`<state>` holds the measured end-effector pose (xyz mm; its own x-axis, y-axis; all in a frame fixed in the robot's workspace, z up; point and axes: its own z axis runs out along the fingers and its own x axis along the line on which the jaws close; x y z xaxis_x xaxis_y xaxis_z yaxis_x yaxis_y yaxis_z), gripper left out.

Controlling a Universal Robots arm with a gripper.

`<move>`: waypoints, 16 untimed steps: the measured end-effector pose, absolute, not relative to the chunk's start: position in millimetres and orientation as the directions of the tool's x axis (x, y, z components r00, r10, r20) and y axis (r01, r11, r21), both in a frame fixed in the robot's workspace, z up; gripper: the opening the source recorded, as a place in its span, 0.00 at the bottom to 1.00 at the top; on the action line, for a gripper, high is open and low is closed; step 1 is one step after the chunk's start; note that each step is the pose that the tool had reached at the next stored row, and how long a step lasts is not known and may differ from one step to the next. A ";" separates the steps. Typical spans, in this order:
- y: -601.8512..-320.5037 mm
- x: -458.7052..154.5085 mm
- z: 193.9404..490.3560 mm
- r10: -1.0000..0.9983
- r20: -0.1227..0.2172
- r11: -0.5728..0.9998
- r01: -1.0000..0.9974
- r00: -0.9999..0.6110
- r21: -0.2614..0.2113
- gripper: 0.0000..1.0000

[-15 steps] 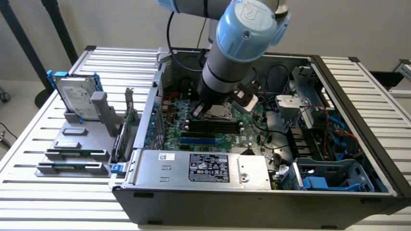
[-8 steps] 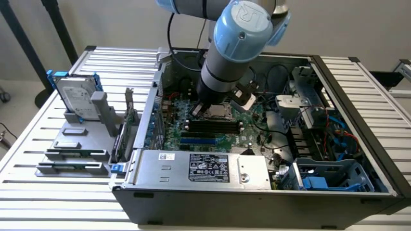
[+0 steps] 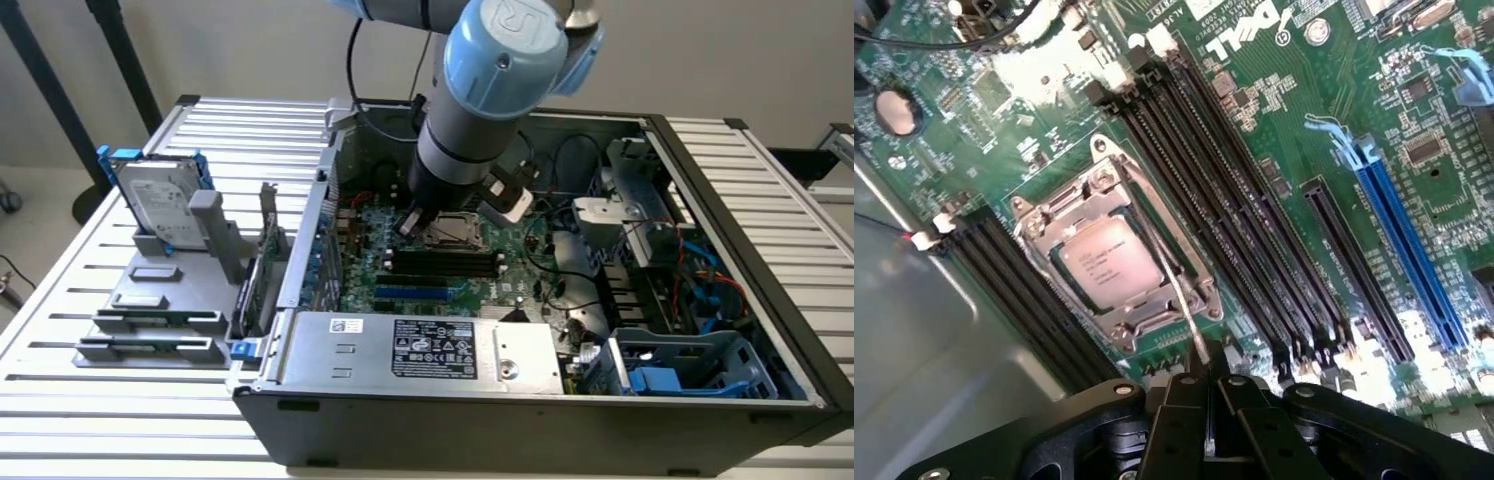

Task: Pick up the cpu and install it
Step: 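Install the first cpu locking lever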

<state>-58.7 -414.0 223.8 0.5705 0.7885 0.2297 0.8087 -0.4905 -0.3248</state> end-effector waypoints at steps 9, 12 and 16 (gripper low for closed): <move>-414.1 -50.7 246.9 0.789 0.226 -0.491 0.807 0.572 -0.327 0.11; -417.0 -47.9 247.1 0.789 0.223 -0.493 0.806 0.573 -0.328 0.11; -422.3 -46.8 247.0 0.789 0.219 -0.495 0.805 0.574 -0.328 0.11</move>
<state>-46.8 -422.3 247.0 0.5743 0.7887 0.2195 0.8048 -0.4949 -0.3276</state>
